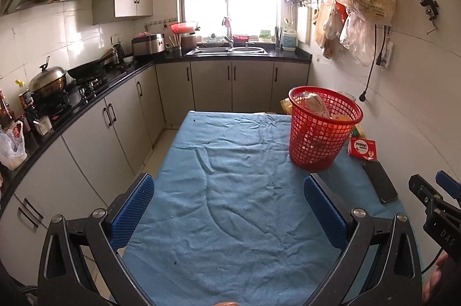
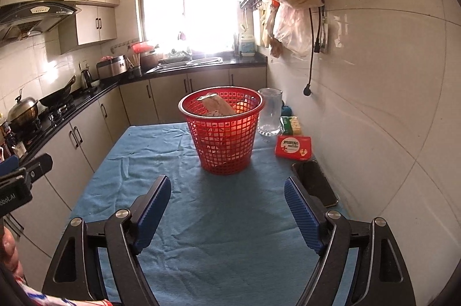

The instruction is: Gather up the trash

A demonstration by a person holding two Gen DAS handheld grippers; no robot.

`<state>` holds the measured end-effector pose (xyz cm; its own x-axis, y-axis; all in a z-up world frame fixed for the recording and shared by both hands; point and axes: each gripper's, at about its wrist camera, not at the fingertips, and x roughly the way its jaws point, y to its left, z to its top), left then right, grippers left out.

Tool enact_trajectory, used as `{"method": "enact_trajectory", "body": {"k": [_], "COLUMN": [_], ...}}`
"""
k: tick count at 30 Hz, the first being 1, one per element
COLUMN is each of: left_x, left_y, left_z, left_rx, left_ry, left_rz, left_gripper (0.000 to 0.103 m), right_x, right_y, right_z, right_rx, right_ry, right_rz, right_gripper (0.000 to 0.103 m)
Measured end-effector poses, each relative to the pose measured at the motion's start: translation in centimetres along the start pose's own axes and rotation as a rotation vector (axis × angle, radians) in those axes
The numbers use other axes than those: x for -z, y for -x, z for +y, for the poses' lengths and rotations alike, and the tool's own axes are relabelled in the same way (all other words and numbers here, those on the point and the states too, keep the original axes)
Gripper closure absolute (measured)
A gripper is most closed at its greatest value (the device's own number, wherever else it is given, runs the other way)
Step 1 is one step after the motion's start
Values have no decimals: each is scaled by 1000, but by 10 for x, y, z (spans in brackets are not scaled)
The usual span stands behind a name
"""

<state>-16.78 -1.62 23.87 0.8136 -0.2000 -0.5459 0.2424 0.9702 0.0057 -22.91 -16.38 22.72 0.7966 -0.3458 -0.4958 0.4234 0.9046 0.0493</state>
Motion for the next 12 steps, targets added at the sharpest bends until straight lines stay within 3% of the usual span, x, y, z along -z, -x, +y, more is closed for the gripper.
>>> {"method": "enact_trajectory", "body": {"k": [12], "left_x": [8], "left_y": [-20], "left_z": [-18], "left_rx": [14], "left_ry": [5], "left_rz": [68], "left_gripper": [0], "right_x": [8], "right_y": [-9], "right_z": [-12], "right_rx": [-10], "right_ry": [10], "right_rz": [45], "right_gripper": [17]}}
